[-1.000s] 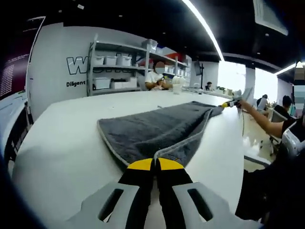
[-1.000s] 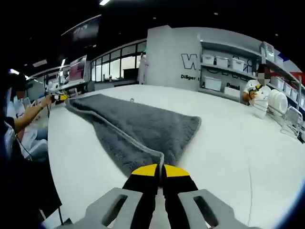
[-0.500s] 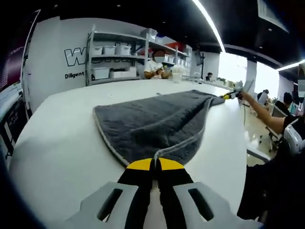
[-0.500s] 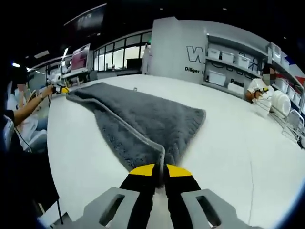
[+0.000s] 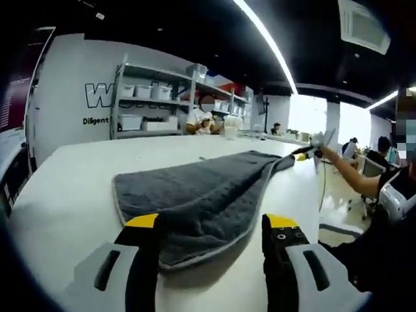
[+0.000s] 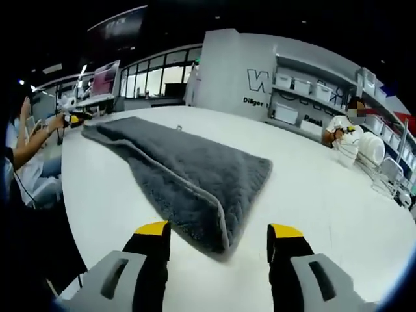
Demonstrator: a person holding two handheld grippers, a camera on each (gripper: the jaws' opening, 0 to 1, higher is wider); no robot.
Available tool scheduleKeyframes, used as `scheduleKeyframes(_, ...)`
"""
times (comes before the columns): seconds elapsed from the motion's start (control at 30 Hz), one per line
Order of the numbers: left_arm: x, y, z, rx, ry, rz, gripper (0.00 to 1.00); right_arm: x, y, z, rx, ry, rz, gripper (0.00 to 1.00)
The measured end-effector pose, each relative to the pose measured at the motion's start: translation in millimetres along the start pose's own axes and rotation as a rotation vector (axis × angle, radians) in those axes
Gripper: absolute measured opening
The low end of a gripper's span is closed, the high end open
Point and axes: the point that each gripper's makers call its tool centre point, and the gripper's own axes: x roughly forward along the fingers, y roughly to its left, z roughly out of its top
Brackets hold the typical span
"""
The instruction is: Open the folded towel by lifting each exposed corner and separating the folded layers until the towel lies flat within the target outline without major curled edges
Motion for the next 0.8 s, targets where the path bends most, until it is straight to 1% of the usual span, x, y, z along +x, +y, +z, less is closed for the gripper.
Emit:
scheduleKeyframes(0.07,2,-2.4,0.6,0.011,-0.002,0.007,0.67,-1,2,3.0,0.001,-0.004,0.0,0.76)
scheduleKeyframes(0.13,5,-4.2,0.8,0.014,-0.012,0.019,0.75,-1,6,4.1,0.004,-0.002,0.013,0.79)
scheduleKeyframes(0.17,7,-5.9,0.3,0.015,-0.015,0.026,0.8,-1,8,4.7,0.01,-0.001,0.02,0.8)
scheduleKeyframes(0.2,8,-5.4,0.5,0.012,-0.017,0.031,0.87,-1,10,5.0,0.017,0.001,0.024,0.83)
scheduleKeyframes(0.23,8,-4.1,1.2,0.008,-0.022,0.036,0.93,0,10,5.4,0.023,0.002,0.025,0.86)
scheduleKeyframes(0.27,9,-4.3,3.6,-0.003,-0.037,0.037,0.99,1,12,6.5,0.029,0.002,0.026,0.91)
scheduleKeyframes(0.33,9,-3.8,6.3,-0.019,-0.051,0.032,0.99,1,12,7.8,0.038,0.001,0.024,0.99)
scheduleKeyframes(0.5,7,0.5,9.4,-0.047,-0.06,0.027,0.99,3,16,12.5,0.046,0.006,0.036,0.99)
scheduleKeyframes(0.57,6,0.7,8.9,-0.049,-0.058,0.03,0.99,3,22,14.7,0.037,0.011,0.04,0.99)
scheduleKeyframes(0.67,7,-0.8,8.4,-0.049,-0.055,0.022,0.99,3,28,21.3,0.018,0.001,0.05,0.99)
scheduleKeyframes(0.8,8,-3.1,7.6,-0.052,-0.053,0.013,0.99,7,45,34.1,-0.021,-0.015,0.078,0.99)
